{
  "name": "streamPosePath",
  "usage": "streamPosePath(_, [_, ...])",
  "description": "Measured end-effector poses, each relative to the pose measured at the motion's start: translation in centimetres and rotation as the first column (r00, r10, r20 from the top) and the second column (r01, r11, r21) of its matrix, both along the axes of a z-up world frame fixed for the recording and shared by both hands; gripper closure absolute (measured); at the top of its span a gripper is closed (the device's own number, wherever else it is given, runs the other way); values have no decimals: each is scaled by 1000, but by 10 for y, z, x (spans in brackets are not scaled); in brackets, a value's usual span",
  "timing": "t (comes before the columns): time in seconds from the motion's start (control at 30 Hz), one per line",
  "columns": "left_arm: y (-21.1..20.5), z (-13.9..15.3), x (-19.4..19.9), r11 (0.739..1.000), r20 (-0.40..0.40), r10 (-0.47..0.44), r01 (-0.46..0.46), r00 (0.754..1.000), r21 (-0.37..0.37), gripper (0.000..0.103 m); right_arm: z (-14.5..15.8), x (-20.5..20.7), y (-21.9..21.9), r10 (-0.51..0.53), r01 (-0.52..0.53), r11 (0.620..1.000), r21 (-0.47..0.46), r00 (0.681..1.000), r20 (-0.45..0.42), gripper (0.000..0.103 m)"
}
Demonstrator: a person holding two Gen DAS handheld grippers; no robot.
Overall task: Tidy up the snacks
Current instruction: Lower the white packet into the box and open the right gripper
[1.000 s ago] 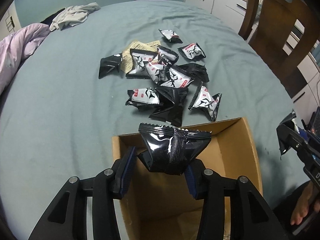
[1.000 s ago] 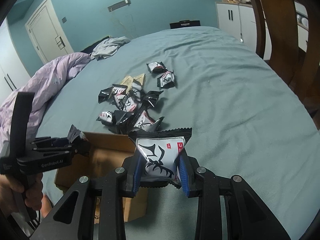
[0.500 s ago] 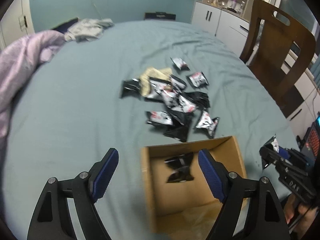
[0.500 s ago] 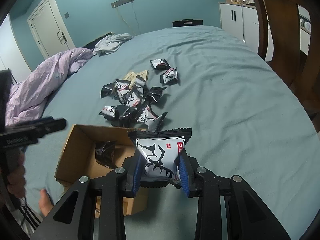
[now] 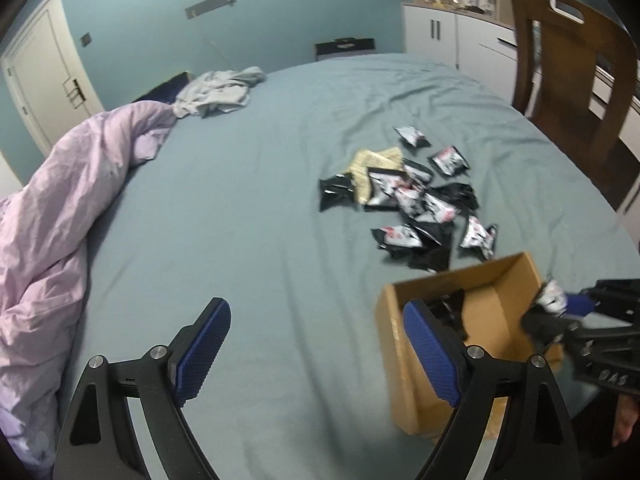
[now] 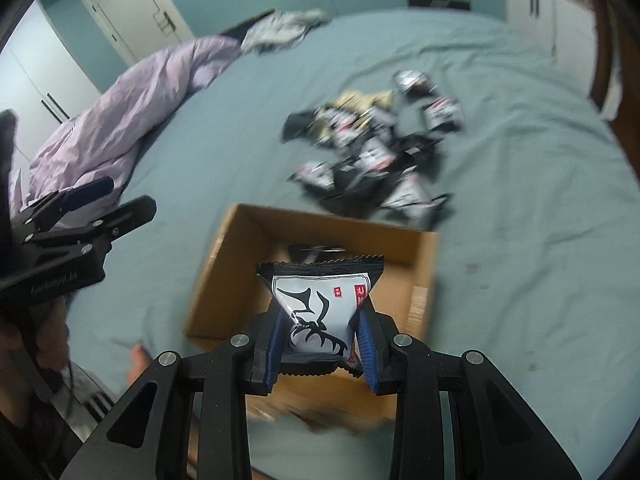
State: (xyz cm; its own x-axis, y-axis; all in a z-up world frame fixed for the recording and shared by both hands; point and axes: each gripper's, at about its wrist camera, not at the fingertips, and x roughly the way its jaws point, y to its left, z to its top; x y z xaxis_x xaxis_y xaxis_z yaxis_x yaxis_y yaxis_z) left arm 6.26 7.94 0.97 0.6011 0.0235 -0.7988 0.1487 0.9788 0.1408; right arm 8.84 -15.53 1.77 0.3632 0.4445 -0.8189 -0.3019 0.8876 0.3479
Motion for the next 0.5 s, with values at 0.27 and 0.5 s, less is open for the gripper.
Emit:
streamPosePath(0.27, [16, -12, 7, 998, -53, 47, -48, 997, -28, 13, -34, 65, 57, 30, -30, 1000, 6, 985, -172, 73])
streamPosePath(0.5, [20, -14, 10, 996, -55, 66, -69, 996, -50, 13, -54, 91, 74, -10, 11, 1000, 3, 974, -226, 72])
